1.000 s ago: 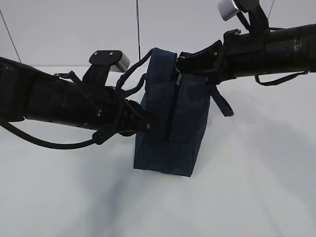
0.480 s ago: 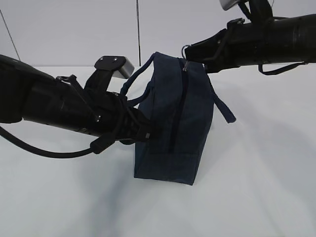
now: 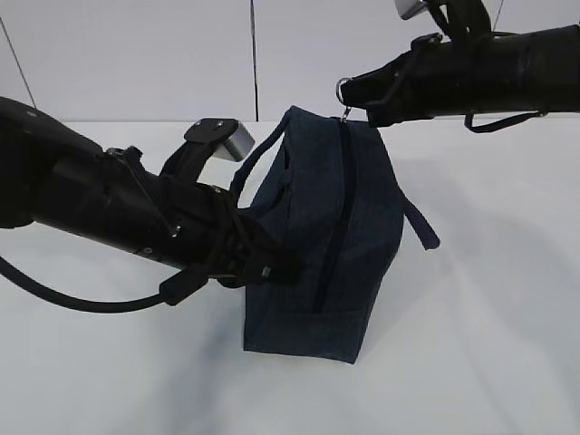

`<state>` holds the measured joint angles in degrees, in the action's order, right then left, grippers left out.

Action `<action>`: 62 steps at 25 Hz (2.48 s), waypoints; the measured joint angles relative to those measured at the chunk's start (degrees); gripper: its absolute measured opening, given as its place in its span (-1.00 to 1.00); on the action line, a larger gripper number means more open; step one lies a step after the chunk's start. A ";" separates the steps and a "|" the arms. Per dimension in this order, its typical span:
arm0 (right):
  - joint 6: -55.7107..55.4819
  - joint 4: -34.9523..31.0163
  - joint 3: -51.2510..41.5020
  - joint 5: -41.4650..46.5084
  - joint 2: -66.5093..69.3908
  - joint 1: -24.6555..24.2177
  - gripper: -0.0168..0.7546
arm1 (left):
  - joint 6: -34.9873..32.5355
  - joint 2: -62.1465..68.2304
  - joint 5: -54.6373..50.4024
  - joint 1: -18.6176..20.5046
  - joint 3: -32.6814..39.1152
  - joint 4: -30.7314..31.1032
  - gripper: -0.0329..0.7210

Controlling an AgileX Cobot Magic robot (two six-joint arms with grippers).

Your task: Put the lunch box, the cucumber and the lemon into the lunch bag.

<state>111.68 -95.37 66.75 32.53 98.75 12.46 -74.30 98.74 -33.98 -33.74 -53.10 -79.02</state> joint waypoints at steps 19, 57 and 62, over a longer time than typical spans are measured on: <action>0.03 0.45 18.59 -0.84 18.13 0.04 -0.95 | 7.57 0.00 -5.46 0.00 -0.55 7.12 -0.92; -3.59 0.53 21.84 3.94 21.36 0.05 -0.95 | 11.06 -15.26 -5.34 7.12 -2.79 8.22 0.03; -3.97 0.64 21.84 4.02 21.36 0.05 -0.95 | 23.00 -15.80 -5.86 9.30 -11.35 20.36 0.02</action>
<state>107.71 -94.73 88.60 36.56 120.11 12.51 -51.29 82.93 -39.85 -24.44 -64.45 -58.66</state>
